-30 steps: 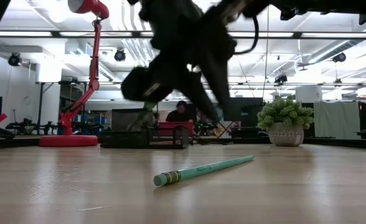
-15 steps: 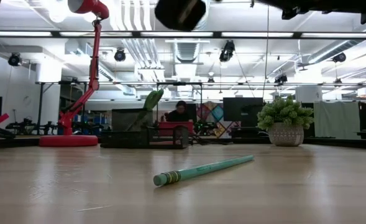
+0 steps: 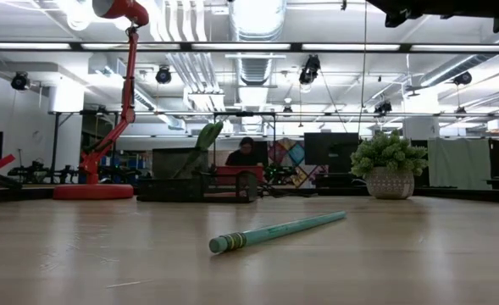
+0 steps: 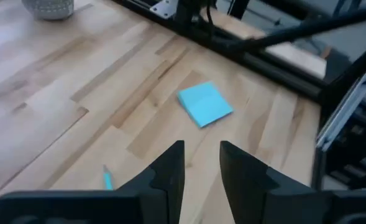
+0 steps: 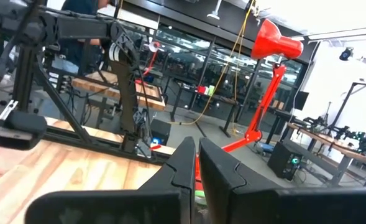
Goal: Pick and place office supplies into organizer
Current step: Put the blue pencil into the black mesh desk organizer
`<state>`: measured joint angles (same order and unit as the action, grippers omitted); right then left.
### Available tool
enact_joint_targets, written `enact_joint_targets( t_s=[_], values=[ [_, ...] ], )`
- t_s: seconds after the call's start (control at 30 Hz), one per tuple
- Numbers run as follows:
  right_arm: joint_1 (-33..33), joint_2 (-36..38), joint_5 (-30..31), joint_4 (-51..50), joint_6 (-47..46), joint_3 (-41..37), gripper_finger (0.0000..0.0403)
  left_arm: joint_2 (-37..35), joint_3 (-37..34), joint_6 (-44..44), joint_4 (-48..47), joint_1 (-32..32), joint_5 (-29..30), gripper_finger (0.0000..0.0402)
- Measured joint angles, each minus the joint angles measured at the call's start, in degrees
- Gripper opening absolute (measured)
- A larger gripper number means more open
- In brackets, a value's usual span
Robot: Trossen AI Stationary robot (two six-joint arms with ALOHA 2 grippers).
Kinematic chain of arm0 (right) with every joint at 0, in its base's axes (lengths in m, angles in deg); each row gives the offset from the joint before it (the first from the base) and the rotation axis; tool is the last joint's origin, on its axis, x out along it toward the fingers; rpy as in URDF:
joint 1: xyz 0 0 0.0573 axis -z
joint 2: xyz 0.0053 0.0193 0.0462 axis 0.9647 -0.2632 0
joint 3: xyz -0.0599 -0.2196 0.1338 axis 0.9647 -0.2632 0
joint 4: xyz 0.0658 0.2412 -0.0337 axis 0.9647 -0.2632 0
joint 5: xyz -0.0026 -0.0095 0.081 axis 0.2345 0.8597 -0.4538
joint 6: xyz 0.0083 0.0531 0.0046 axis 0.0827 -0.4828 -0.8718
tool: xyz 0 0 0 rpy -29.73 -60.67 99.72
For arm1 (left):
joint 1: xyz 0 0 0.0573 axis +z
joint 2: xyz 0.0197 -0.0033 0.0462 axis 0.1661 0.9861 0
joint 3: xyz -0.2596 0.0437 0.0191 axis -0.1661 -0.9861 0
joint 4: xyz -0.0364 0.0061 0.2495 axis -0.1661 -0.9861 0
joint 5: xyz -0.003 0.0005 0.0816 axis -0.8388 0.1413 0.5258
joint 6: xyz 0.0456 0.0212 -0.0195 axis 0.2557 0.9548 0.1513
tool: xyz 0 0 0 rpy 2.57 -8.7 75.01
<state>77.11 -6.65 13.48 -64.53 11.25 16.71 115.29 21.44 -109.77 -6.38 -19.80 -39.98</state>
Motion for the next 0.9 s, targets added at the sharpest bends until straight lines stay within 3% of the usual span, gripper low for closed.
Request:
enact_joint_targets(
  t_s=[0.37, 0.63, 0.9],
  values=[
    [0.0, 0.0, 0.0, 0.0, -0.9, 0.0, 0.0013, 0.1, -1.8, 9.0, 6.4, 3.8, -3.3, 0.0094],
    [0.0, 0.0, 0.0, -0.4, -0.9, 0.0, 0.0013, 1.7, -2.0, -5.4, -7.5, 8.5, -22.3, 0.0203],
    [0.0, 0.0, 0.0, -0.5, -0.9, 0.0, 0.0013, 3.2, -4.2, -13.3, -12.4, 8.7, -26.4, 0.0217]
  ],
)
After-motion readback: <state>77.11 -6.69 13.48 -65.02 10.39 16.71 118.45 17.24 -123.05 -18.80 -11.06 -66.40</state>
